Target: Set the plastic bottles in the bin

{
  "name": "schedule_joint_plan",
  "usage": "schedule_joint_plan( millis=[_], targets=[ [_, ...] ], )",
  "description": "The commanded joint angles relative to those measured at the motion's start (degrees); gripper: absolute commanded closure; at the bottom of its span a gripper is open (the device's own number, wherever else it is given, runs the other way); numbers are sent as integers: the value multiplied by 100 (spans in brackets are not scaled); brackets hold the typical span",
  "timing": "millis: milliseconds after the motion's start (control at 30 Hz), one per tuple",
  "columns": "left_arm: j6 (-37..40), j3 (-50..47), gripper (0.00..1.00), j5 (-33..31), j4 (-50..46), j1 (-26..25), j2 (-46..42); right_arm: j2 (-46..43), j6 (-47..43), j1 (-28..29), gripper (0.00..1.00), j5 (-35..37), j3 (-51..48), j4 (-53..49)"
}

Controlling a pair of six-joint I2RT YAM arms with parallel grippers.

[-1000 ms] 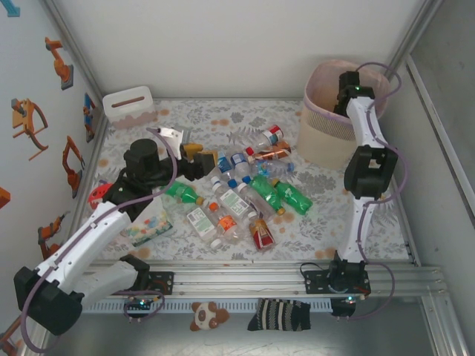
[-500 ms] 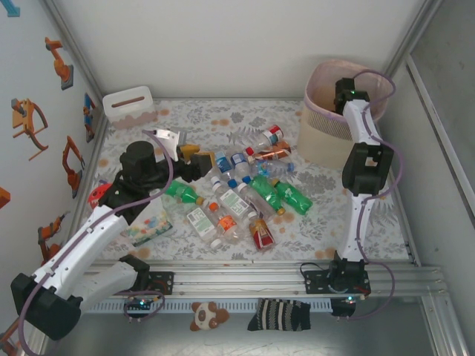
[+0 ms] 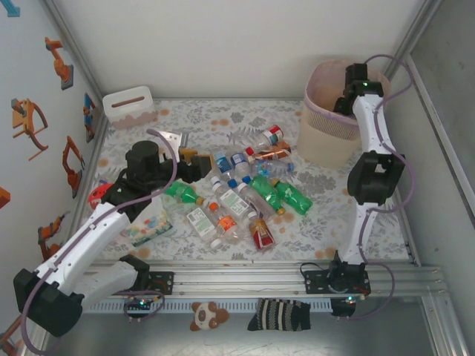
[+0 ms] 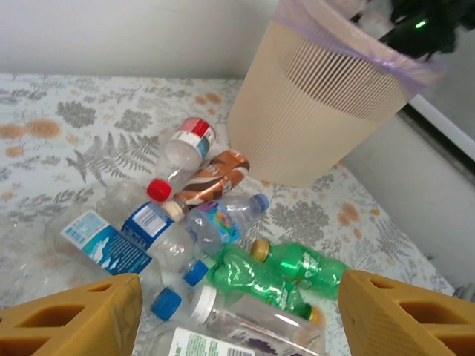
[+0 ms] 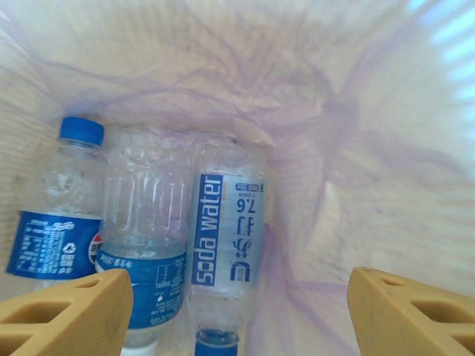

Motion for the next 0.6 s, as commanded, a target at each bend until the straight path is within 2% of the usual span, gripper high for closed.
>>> schedule_joint_plan(
  millis=[0, 267, 567],
  targets=[
    [-116, 212, 31, -167, -226, 26, 87, -463, -20, 3, 25, -29, 158, -237],
    [-481, 383, 33, -605, -716, 37, 410, -1166, -66, 35, 25, -159, 223, -303],
    [-1338, 436, 34, -1295, -1283, 270, 712, -1897, -69, 114, 26, -578, 221, -347]
  ],
)
